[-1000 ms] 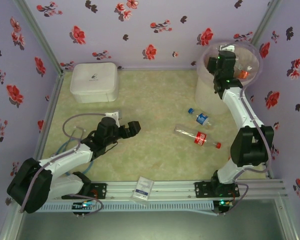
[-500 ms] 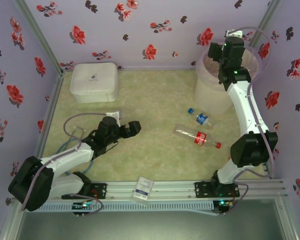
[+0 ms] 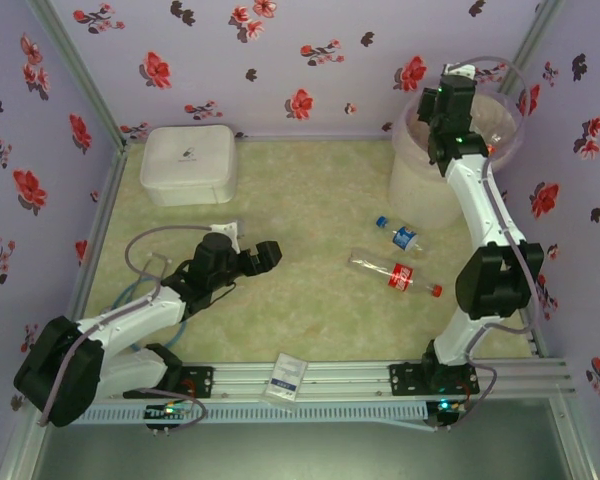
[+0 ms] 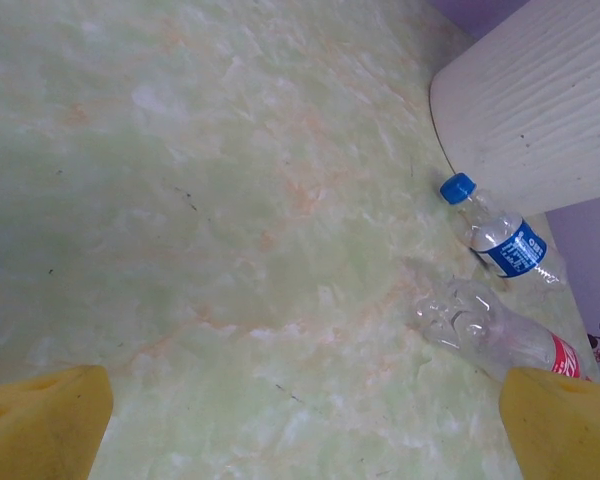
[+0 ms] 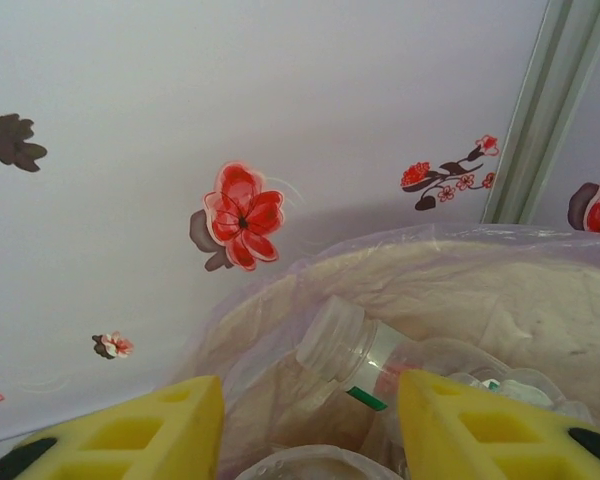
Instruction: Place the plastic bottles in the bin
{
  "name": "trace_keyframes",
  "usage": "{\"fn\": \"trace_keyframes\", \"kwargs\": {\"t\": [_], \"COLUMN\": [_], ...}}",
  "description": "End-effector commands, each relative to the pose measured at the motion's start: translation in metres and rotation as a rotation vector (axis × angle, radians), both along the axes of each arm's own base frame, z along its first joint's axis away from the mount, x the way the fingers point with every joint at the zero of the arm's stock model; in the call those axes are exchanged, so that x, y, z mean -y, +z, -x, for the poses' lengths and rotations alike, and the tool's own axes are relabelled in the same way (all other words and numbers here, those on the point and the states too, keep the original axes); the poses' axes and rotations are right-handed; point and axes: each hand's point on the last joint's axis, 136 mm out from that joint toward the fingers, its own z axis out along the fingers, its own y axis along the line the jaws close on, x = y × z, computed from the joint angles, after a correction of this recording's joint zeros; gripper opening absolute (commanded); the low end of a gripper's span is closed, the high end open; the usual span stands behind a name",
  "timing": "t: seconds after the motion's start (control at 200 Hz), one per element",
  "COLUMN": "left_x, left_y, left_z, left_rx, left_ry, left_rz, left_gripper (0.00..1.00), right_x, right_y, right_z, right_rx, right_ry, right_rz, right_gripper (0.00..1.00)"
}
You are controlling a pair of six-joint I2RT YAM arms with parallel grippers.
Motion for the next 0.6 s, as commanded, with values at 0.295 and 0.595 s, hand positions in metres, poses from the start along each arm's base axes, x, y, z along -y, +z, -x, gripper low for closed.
{"fn": "trace_keyframes", "kwargs": {"t": [0.295, 0.595], "left_x": [0.002, 0.011], "left_y": [-0.003, -0.003], "left_z": [-0.001, 0.001], "left_rx": [-0.003, -0.044], "left_ry": [-0.040, -0.110], "left_rz": [-0.053, -0.101], "left_gripper": [1.00, 1.00], "right_x": [-0.012, -0.033], "right_y": [0.040, 0.104], "right_z": [0.031, 0.104], "right_rx": [-0.070, 0.022], "right_ry": [0.107, 0.167], "right_rz": [0.026, 0.069], "right_gripper": [0.91, 0.99]}}
